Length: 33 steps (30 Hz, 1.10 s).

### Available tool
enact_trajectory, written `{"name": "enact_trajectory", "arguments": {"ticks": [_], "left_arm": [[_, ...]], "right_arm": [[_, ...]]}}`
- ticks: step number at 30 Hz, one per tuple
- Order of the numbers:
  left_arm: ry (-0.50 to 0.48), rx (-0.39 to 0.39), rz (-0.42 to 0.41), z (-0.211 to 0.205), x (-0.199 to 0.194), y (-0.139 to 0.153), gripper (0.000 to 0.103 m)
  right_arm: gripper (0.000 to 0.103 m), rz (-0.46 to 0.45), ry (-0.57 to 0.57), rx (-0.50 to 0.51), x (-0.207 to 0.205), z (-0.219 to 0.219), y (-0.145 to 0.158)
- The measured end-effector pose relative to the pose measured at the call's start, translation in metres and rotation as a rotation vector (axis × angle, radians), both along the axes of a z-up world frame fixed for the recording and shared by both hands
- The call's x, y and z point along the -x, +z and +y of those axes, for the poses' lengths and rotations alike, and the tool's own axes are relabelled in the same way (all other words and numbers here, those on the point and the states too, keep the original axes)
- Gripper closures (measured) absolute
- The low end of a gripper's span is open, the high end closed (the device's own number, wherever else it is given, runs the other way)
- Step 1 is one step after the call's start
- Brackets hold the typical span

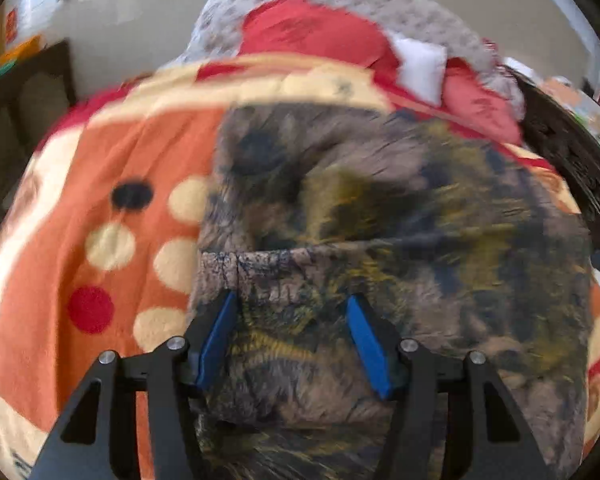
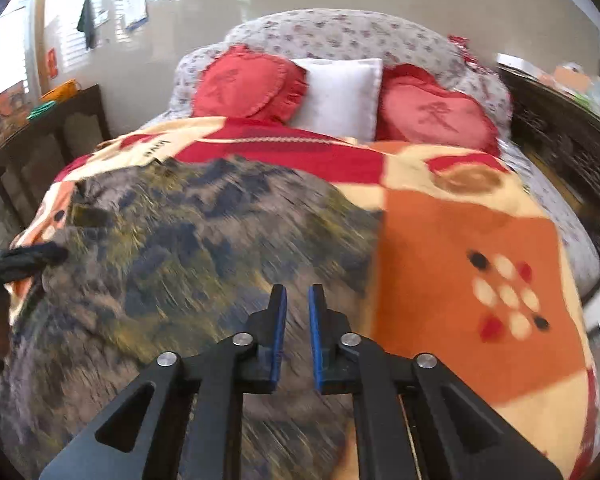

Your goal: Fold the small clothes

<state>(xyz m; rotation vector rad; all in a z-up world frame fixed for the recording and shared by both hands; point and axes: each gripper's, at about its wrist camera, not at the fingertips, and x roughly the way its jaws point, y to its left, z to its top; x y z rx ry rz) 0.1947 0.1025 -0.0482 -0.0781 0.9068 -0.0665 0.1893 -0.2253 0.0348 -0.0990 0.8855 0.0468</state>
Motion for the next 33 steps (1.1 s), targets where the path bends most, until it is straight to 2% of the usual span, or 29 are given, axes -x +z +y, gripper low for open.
{"name": "enact_trajectory", "arguments": {"ticks": [2,3,4,5,6,8,10,11,12,14,15,16,17,18,20,21,24,25,27,31,33], "left_arm": [[-0.025,-0.046,-0.05,-0.004,0.008,-0.004,0.041],[-0.04,-0.079,-0.062,-0.007,0.013,-0.004,0.041],[-0.044,-0.085,-0.064,-0.009,0.014,-0.004,0.041],[-0.044,-0.081,-0.063,-0.009,0.017,0.0,0.041],[-0.043,-0.064,-0.062,-0.008,0.019,0.002,0.04],[-0.044,0.002,-0.07,-0.002,0.022,0.014,0.04],[-0.055,0.097,-0.126,0.005,0.023,0.034,0.04],[-0.06,0.121,-0.151,0.003,0.02,0.045,0.039],[-0.069,0.129,-0.159,0.0,0.015,0.05,0.038],[-0.098,0.146,-0.162,-0.01,0.0,0.057,0.038],[-0.105,0.15,-0.15,-0.015,-0.01,0.054,0.038],[-0.098,0.147,-0.122,-0.019,-0.022,0.046,0.038],[-0.088,0.139,-0.095,-0.019,-0.03,0.039,0.038],[-0.053,0.102,-0.036,-0.018,-0.045,0.022,0.04],[-0.04,0.054,-0.01,-0.013,-0.055,-0.001,0.043],[-0.053,0.034,-0.023,-0.015,-0.056,-0.004,0.042],[-0.053,-0.006,-0.041,-0.022,-0.055,-0.006,0.041],[-0.053,0.002,-0.045,-0.021,-0.055,-0.007,0.041],[-0.059,0.017,-0.046,-0.019,-0.054,-0.007,0.041],[-0.07,0.007,-0.037,-0.015,-0.042,0.009,0.043],[-0.072,0.056,-0.078,-0.009,-0.023,0.03,0.043]], "right_arm": [[0.078,0.098,-0.098,0.015,-0.024,-0.017,-0.029],[0.058,0.149,-0.144,0.008,-0.032,-0.031,-0.048],[0.024,0.139,-0.199,0.005,-0.032,-0.044,-0.056],[0.011,0.136,-0.248,0.0,-0.032,-0.052,-0.057],[0.009,0.152,-0.28,-0.054,-0.032,-0.06,-0.06],[0.015,0.145,-0.286,-0.062,-0.032,-0.057,-0.052],[0.037,0.089,-0.22,0.022,-0.029,-0.038,-0.033],[0.04,0.035,-0.209,0.097,-0.027,-0.026,-0.017],[0.051,-0.012,-0.206,0.131,-0.025,-0.017,-0.006],[0.056,-0.094,-0.176,0.136,-0.023,-0.001,0.009],[0.062,-0.11,-0.157,0.101,-0.027,0.006,0.012],[0.076,-0.082,-0.144,0.064,-0.037,0.006,0.007],[0.084,0.0,-0.14,0.016,-0.05,0.008,-0.007],[0.09,0.037,-0.164,0.004,-0.059,0.006,-0.017],[0.096,0.085,-0.215,-0.018,-0.074,-0.007,-0.04],[0.097,0.058,-0.235,-0.023,-0.074,-0.02,-0.047],[0.097,-0.019,-0.201,0.08,-0.079,-0.023,-0.059],[0.097,-0.029,-0.173,0.136,-0.079,-0.017,-0.061],[0.097,-0.029,-0.157,0.175,-0.081,-0.012,-0.063],[0.096,0.022,-0.147,0.111,-0.082,-0.017,-0.046],[0.096,-0.048,-0.122,0.064,-0.062,-0.02,-0.015]]}}
